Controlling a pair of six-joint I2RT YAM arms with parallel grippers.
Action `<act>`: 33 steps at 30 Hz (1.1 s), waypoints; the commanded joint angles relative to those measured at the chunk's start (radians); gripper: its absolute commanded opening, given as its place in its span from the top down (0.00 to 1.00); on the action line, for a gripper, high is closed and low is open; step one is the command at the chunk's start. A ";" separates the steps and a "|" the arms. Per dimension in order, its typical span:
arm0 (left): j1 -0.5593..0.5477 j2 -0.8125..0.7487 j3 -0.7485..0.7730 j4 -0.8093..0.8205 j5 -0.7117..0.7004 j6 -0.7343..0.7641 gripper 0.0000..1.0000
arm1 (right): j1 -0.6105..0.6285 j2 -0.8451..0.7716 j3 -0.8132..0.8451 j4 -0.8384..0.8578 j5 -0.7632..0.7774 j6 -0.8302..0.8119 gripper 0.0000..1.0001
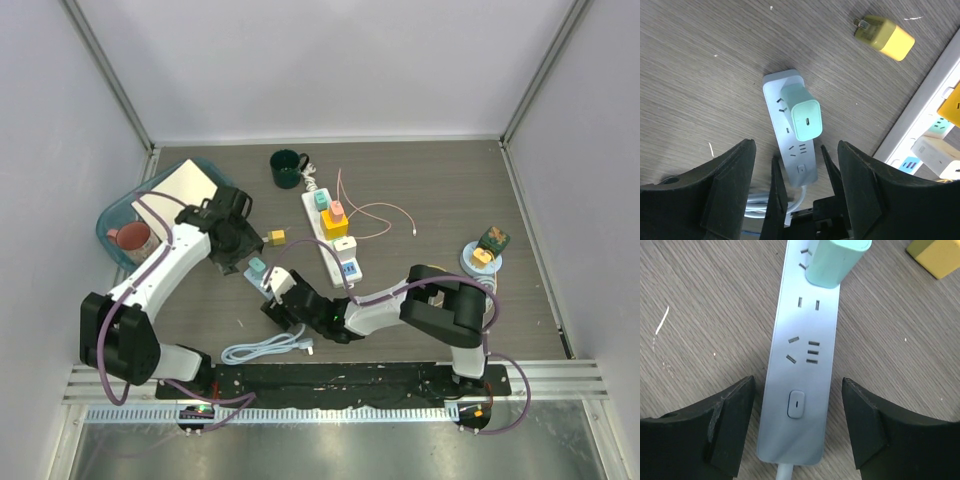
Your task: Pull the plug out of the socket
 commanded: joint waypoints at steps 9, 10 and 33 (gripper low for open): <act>-0.001 0.037 -0.029 0.110 0.070 -0.036 0.28 | -0.005 0.065 -0.033 0.204 0.011 0.018 0.48; -0.002 0.042 -0.029 0.103 0.073 -0.036 0.28 | -0.005 0.065 -0.040 0.216 0.008 0.029 0.56; -0.010 0.099 -0.077 0.092 0.030 -0.116 0.41 | 0.000 0.107 -0.073 0.277 0.033 0.087 0.99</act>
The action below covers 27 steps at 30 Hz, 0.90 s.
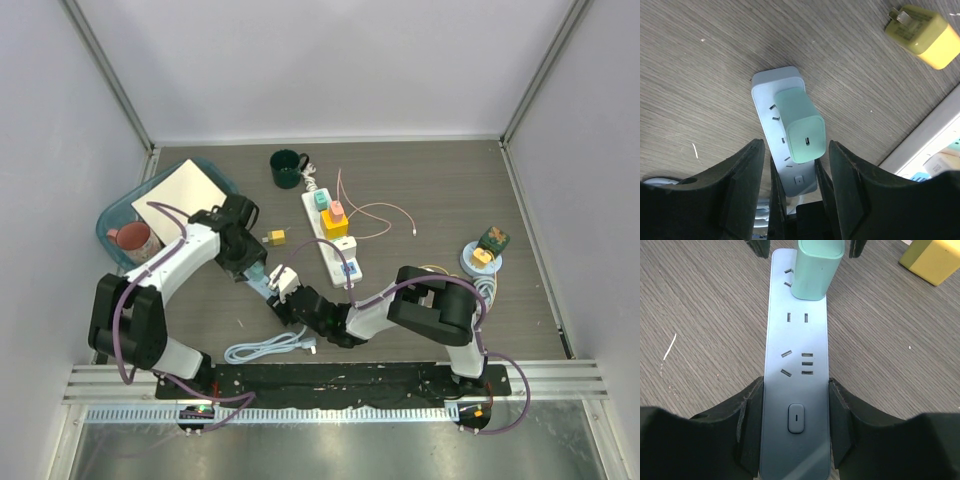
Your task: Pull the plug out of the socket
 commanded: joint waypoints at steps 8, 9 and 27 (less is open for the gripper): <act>-0.005 0.033 -0.018 0.044 -0.033 -0.014 0.42 | 0.011 0.045 -0.026 0.016 0.029 0.037 0.99; -0.003 0.035 -0.018 0.049 -0.033 -0.014 0.44 | 0.014 0.047 -0.024 0.016 0.031 0.037 0.99; -0.003 0.055 0.125 -0.052 -0.055 0.086 1.00 | 0.021 0.169 0.121 -0.276 0.034 0.089 0.99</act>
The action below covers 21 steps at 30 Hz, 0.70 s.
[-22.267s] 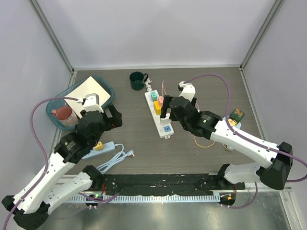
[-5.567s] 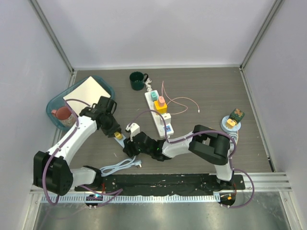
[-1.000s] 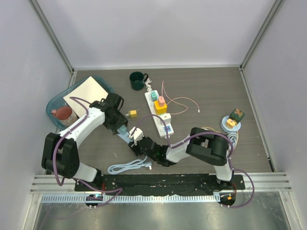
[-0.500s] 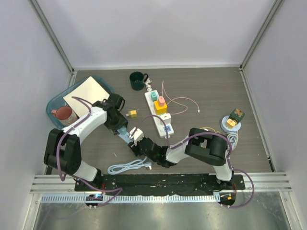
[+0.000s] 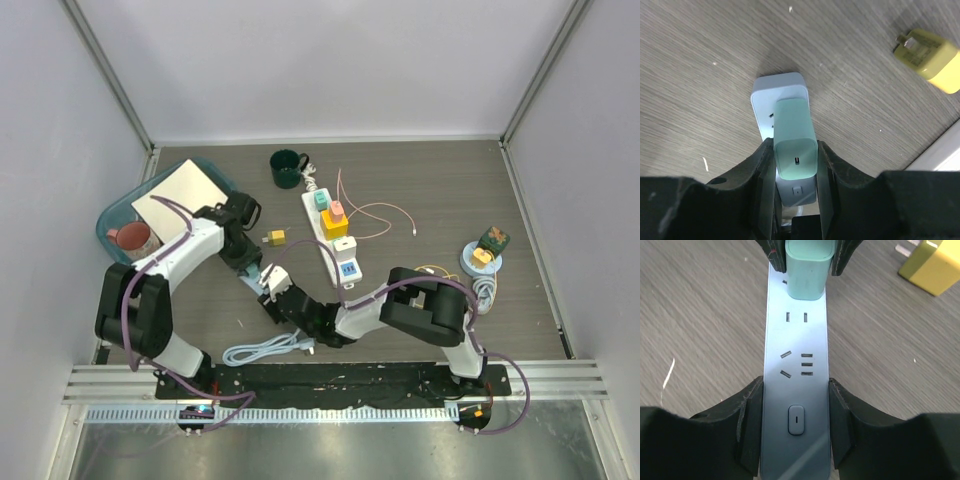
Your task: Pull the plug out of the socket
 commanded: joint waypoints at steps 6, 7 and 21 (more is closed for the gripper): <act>-0.004 0.028 0.187 -0.075 -0.028 0.112 1.00 | 0.000 0.172 0.088 -0.271 -0.050 0.110 0.99; -0.004 0.034 0.190 -0.075 -0.023 0.115 1.00 | 0.000 0.184 0.095 -0.278 -0.053 0.112 0.99; 0.078 -0.041 0.061 -0.022 -0.009 0.155 1.00 | 0.000 0.183 0.137 -0.402 0.058 0.228 0.99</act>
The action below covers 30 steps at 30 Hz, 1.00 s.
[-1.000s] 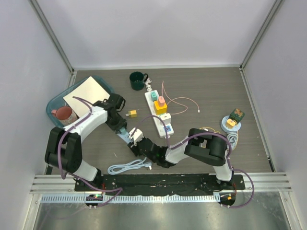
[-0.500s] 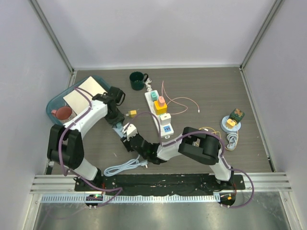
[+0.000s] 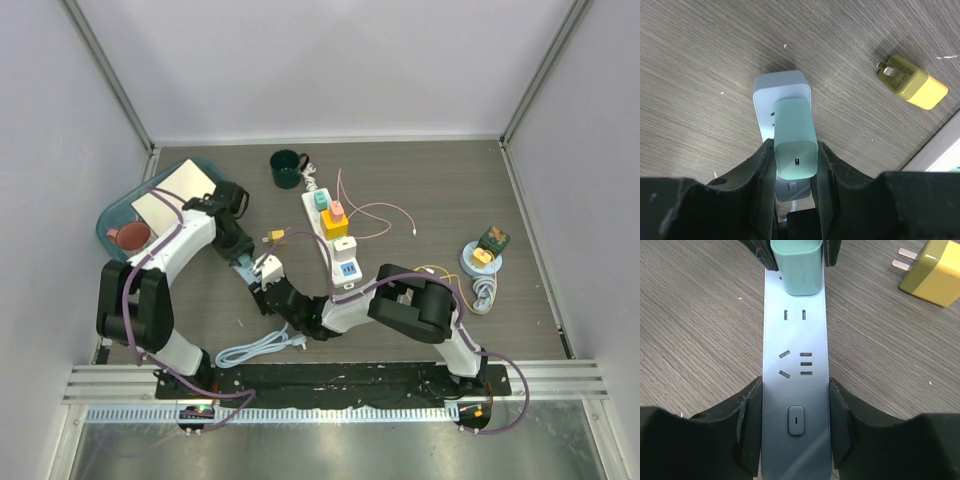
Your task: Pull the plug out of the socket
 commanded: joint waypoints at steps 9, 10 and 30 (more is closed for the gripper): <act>-0.018 -0.023 0.108 -0.061 -0.024 0.052 1.00 | 0.062 0.151 0.145 -0.568 0.107 0.058 0.99; -0.020 -0.010 0.137 -0.082 -0.058 0.072 1.00 | 0.066 0.160 0.153 -0.574 0.112 0.055 0.99; -0.003 -0.110 0.135 -0.073 0.003 0.135 1.00 | 0.066 0.049 -0.046 -0.312 0.004 0.040 0.99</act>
